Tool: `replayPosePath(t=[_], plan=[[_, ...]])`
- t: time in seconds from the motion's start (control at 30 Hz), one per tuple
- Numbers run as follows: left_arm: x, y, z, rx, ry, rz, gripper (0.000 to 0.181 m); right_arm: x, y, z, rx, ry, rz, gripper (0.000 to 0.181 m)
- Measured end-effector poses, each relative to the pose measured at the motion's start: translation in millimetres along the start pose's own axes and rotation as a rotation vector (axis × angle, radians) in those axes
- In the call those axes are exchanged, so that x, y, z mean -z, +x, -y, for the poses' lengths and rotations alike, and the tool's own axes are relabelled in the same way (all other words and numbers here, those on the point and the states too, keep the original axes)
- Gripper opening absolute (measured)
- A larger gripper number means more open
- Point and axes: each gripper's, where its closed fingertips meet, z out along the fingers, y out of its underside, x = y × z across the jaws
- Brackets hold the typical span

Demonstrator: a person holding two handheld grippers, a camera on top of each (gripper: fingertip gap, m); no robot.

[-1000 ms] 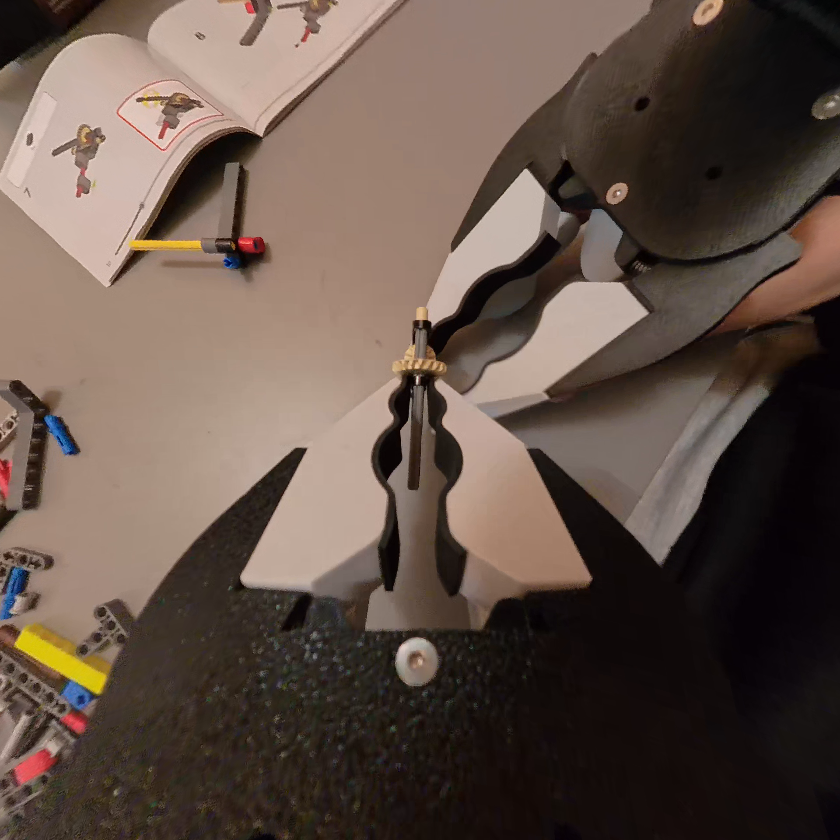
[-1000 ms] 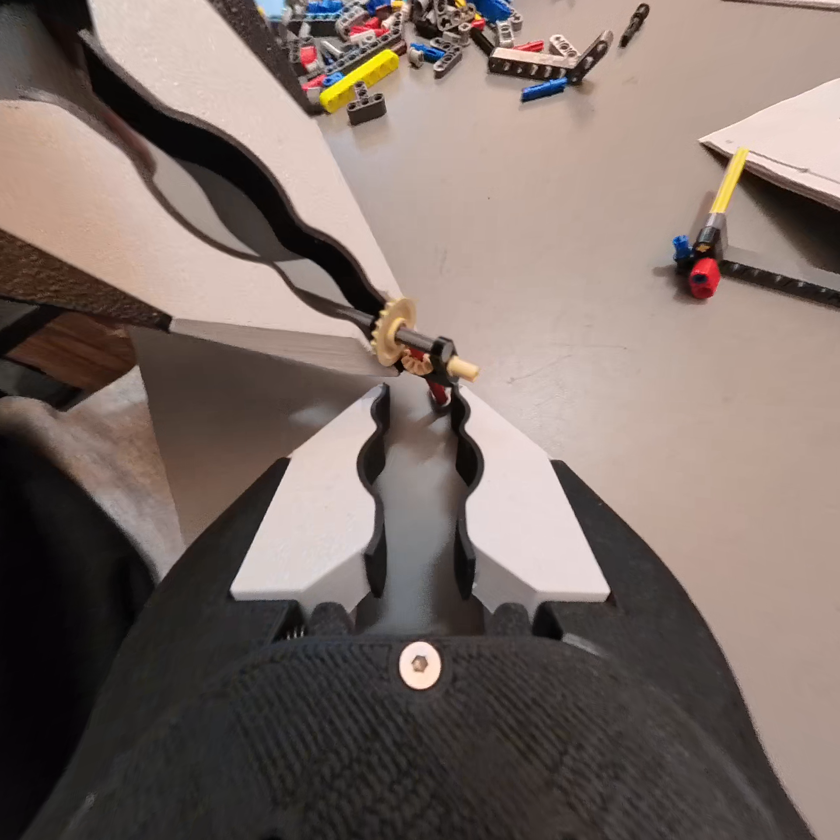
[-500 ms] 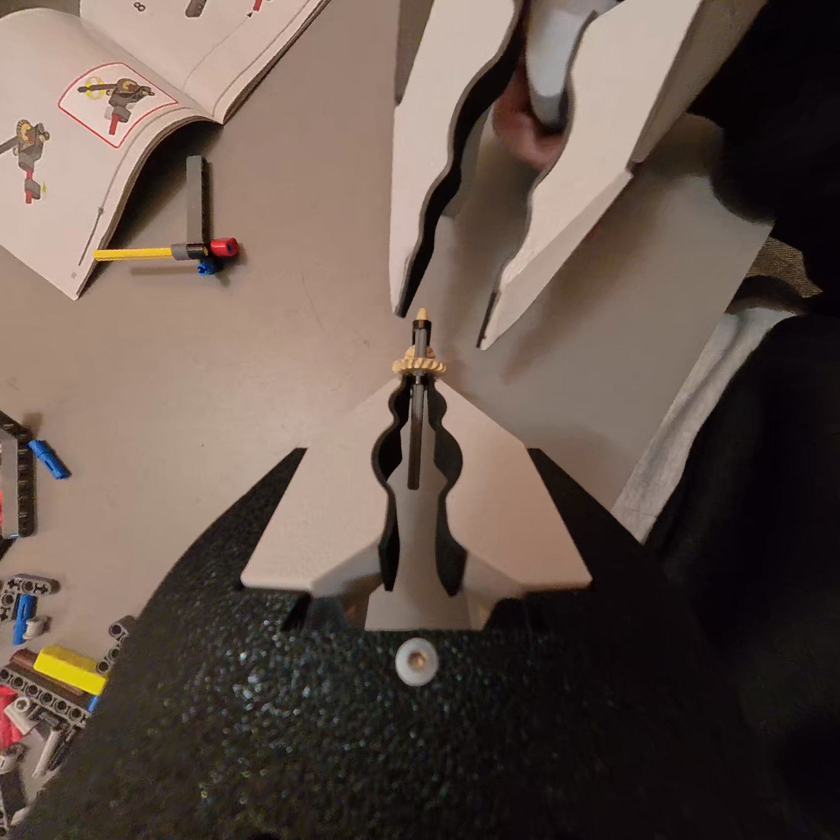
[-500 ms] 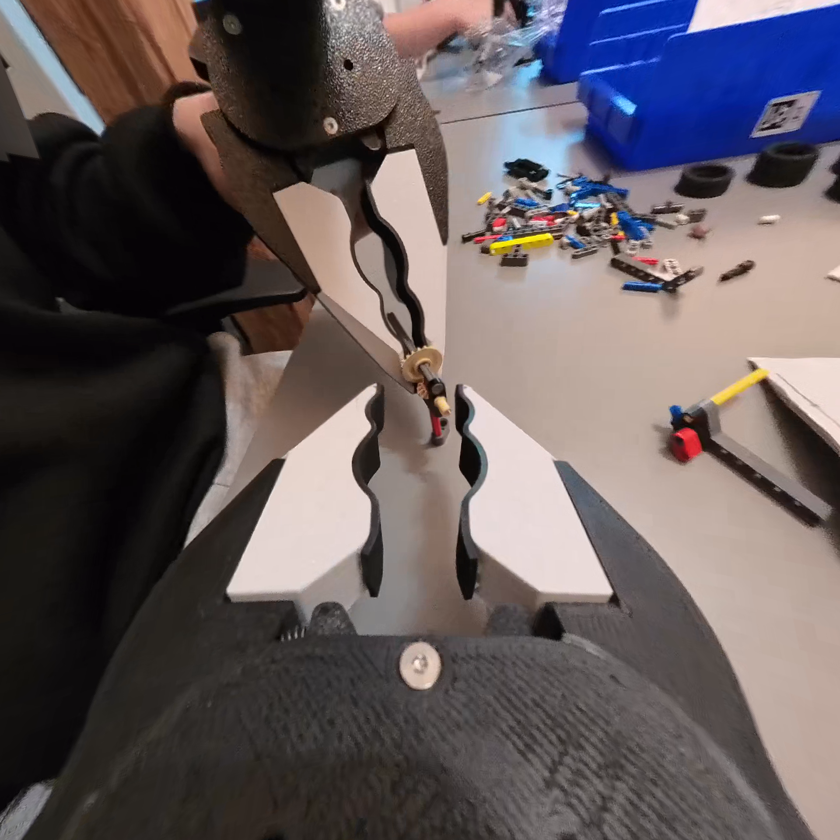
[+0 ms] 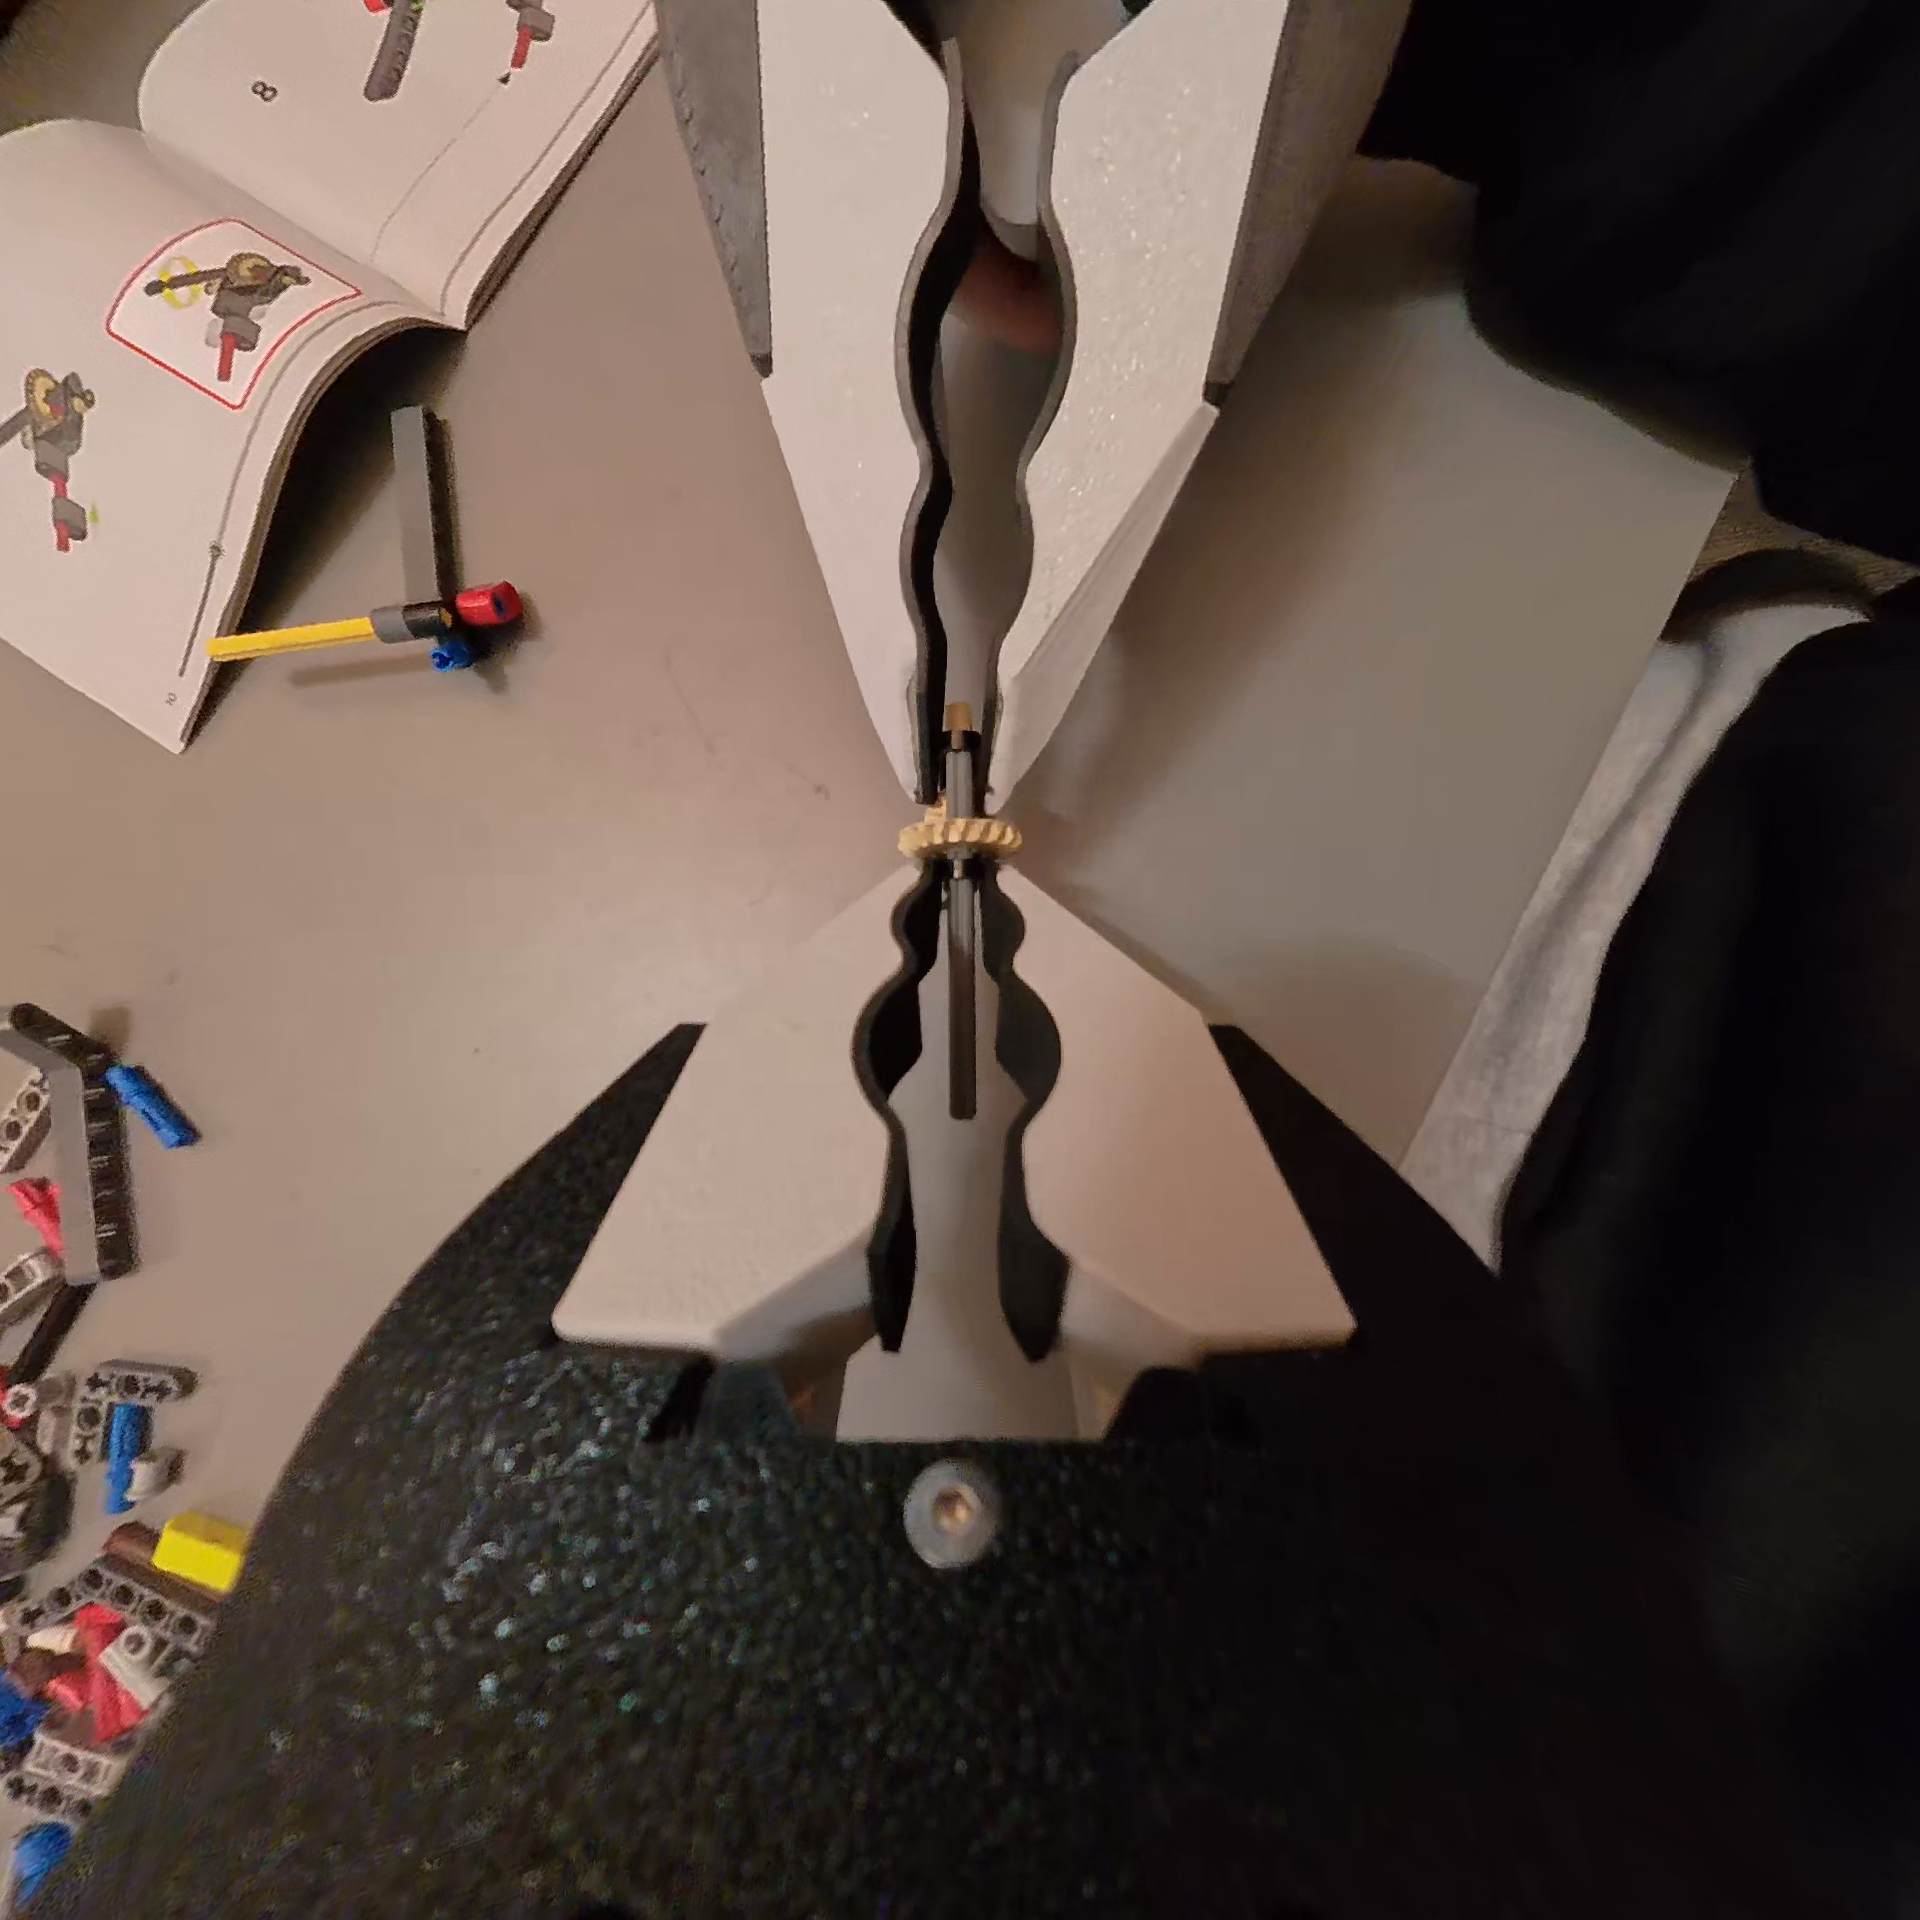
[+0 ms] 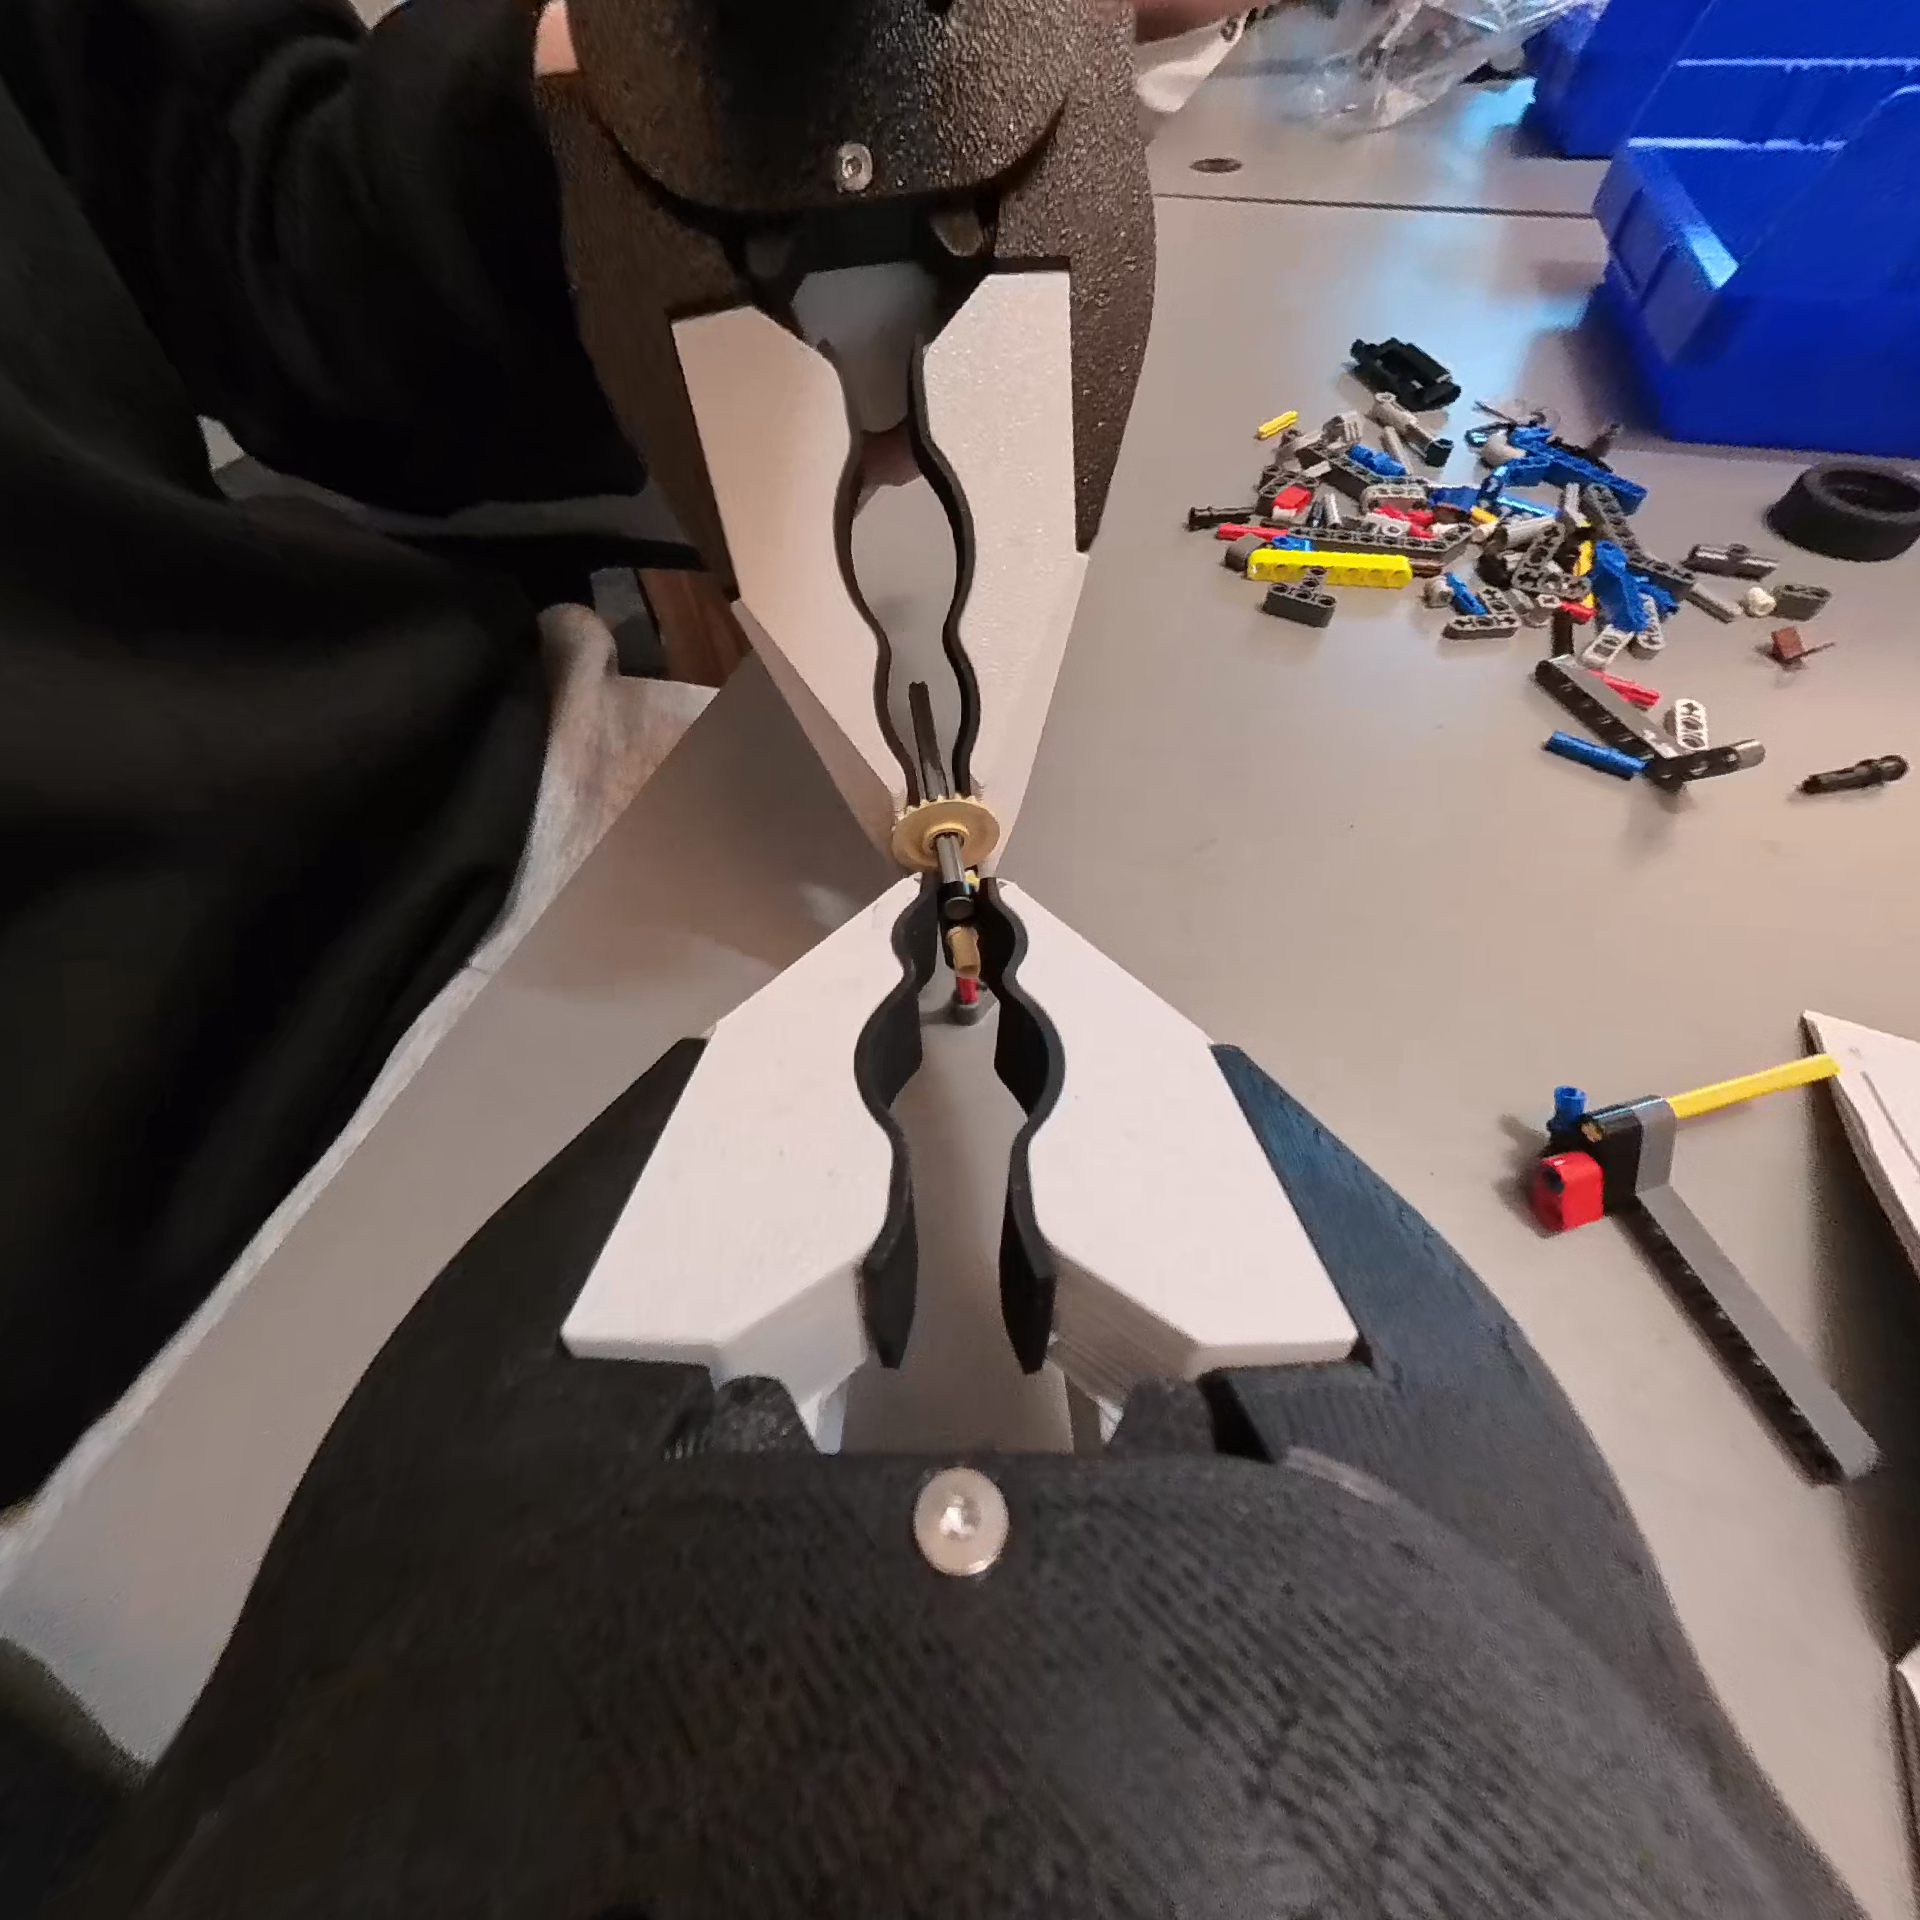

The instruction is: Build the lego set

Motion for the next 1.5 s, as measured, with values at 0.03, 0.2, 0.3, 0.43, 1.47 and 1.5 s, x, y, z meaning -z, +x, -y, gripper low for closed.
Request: replayPosePath(t=[0.03,0.2,0.3,0.43,1.47,1.5], plan=[[0,0,0,-0.01,-0.007,0.004,0.005,0,-1,-1,-0.006,-0.002,0.013,0.006],[-2,0,3,-0.061,-0.045,-0.019,0.005,4,0,-5,0.0,-0.017,-0.005,0.006],[-1,-2,1,-0.066,-0.034,-0.042,0.005,2,2,-4,0.0,-0.021,-0.021,0.006],[1,-4,-2,-0.041,0.056,-0.054,0.005,-3,3,-2,0.04,-0.059,-0.019,0.006],[66,-46,49,0.871,0.922,-0.372,0.005,15,43,55,0.264,0.164,-0.625,0.009],[67,-46,50,0.887,0.921,-0.385,0.005,16,43,56,0.304,0.154,-0.65,0.009]])
